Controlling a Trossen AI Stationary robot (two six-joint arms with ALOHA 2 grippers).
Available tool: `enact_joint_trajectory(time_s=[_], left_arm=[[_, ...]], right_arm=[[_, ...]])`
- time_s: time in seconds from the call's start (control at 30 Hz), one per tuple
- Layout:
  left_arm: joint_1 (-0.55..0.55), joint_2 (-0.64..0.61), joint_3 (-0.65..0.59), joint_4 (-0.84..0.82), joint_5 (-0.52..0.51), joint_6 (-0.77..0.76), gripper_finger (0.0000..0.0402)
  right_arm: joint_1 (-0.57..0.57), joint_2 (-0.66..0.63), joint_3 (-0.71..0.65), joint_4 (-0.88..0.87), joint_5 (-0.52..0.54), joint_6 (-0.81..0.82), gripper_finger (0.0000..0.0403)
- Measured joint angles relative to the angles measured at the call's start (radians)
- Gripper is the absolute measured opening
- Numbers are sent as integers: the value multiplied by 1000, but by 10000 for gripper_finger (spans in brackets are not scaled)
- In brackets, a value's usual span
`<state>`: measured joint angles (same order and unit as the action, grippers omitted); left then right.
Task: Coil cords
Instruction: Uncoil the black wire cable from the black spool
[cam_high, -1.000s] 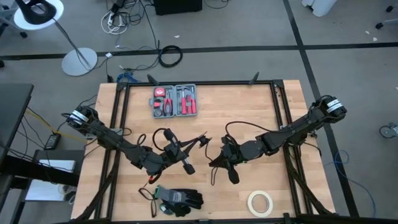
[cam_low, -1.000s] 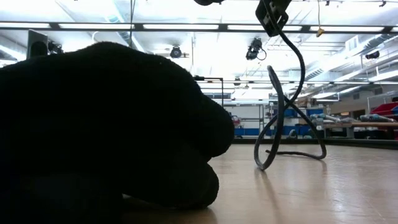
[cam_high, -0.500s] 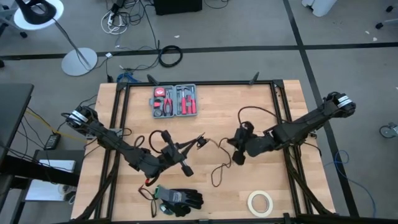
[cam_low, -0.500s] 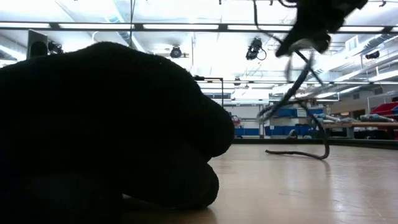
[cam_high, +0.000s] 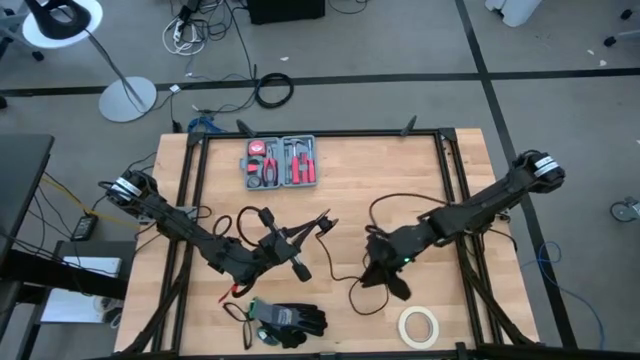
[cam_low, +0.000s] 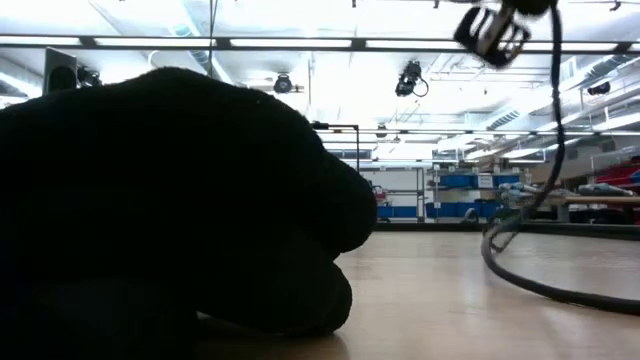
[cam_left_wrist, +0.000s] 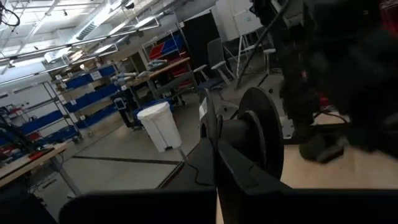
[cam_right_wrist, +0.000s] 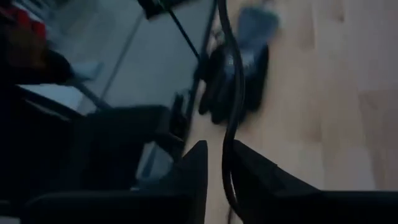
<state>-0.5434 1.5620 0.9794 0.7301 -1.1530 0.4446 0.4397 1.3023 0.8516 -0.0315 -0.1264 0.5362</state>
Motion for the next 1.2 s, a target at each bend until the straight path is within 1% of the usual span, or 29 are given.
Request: enact_joint_trajectory(time_s=[0.1,0.23,0.27,0.33,0.4,0.47,0.5,0.53,0.6,0.77,0.9,0.97,1.1,1.2], left_arm=[[0,0,0,-12,0,0,0],[0,0,0,-17,-6,0,0],[0,0,0,-17,-7,-1,0],[-1,0,0,-18,-10,-3,0],[-1,0,0,-18,-10,-8,0],[-1,0,0,-19,-10,-12,0],[-1,0,0,-19,-10,-21,0],[-1,0,0,-19,-11,-29,0],[-1,0,0,-20,-13,-34,0],[-1,0,0,-21,-28,-35,0],[-2,0,0,-20,-28,-37,0],[-2,0,0,-19,-28,-38,0],[-2,0,0,-18,-27,-38,0],[-2,0,0,-18,-27,-43,0]], right_arm=[[35,-80,0,2,76,-30,68],[90,-170,0,-6,118,-72,68],[105,-188,0,-8,145,-91,68],[138,-221,0,-6,252,-155,68],[166,-234,1,8,433,-247,67],[187,-218,1,31,610,-327,67],[192,-201,1,42,660,-365,68],[193,-181,1,57,679,-395,68],[186,-131,1,92,679,-407,68],[133,-3,1,202,660,-374,68],[87,74,1,312,655,-360,73],[66,108,1,334,645,-343,76],[28,178,1,349,581,-285,87],[9,225,1,381,573,-278,98]])
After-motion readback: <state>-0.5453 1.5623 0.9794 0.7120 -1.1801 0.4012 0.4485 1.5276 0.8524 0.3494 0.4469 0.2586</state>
